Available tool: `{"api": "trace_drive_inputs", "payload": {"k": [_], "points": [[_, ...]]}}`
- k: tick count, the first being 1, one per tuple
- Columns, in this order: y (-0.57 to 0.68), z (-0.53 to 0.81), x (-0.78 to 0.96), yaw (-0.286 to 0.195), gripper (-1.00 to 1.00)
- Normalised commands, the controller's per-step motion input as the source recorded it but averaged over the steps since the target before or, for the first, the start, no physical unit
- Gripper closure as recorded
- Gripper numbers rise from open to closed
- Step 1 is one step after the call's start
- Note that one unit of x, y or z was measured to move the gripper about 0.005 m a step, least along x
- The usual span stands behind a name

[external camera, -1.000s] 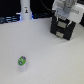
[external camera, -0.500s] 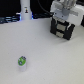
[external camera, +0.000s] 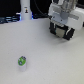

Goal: Open the kcup holder, insert the kcup into the holder, and close the kcup holder

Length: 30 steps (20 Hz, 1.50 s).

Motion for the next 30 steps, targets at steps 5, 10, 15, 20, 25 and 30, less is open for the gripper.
{"api": "trace_drive_inputs", "payload": {"k": [5, 10, 15, 20, 25, 30], "points": [[-0.37, 0.19, 0.92, -0.07, 1.0], [-0.35, 0.19, 0.89, -0.044, 1.0], [-0.42, 0.2, 0.89, -0.067, 1.0], [-0.41, 0.2, 0.87, -0.068, 1.0], [-0.12, 0.2, 0.47, -0.098, -1.0], [-0.35, 0.28, 0.33, -0.135, -1.0]]}}
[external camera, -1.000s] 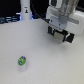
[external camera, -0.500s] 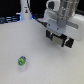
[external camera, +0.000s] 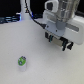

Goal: Open the kcup holder, insert the kcup into the holder, and close the kcup holder

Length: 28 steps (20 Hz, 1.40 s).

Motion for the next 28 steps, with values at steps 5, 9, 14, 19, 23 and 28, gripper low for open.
{"api": "trace_drive_inputs", "payload": {"k": [5, 9, 14, 19, 23, 28], "points": [[-0.61, 0.28, 0.29, -0.178, -1.0], [-0.68, 0.21, 0.24, -0.192, -1.0], [-0.67, 0.14, 0.17, -0.207, -1.0], [-0.65, 0.08, 0.08, -0.225, -1.0], [-0.58, 0.04, 0.03, -0.252, -1.0], [-0.58, 0.02, 0.06, -0.249, -1.0]]}}
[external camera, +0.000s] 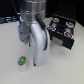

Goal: Open the kcup holder, insert the kcup into the holder, and close the kcup holder

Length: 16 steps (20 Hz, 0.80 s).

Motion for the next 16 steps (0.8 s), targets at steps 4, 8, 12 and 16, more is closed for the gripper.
{"api": "trace_drive_inputs", "payload": {"k": [4, 8, 12, 16], "points": [[-0.5, -0.01, 0.17, -0.258, -1.0], [-0.41, -0.12, 0.14, -0.277, -1.0], [-0.29, -0.16, 0.3, -0.217, -1.0], [-0.27, -0.15, 0.33, -0.185, -1.0]]}}
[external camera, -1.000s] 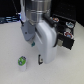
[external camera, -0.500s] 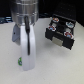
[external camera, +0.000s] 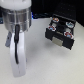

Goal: Open the kcup holder, insert the kcup into the holder, and close the kcup holder

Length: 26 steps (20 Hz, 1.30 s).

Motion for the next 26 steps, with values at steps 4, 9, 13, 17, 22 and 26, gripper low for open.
{"api": "trace_drive_inputs", "payload": {"k": [4, 9, 13, 17, 22, 26], "points": [[-0.17, -0.15, 0.26, -0.159, -1.0], [0.04, -0.03, 0.05, -0.025, -1.0], [0.06, 0.01, -0.1, 0.0, -1.0], [0.09, 0.06, -0.55, -0.014, -1.0], [0.0, -0.22, -0.27, -0.021, -1.0], [-0.1, -0.09, 0.04, -0.044, -1.0]]}}
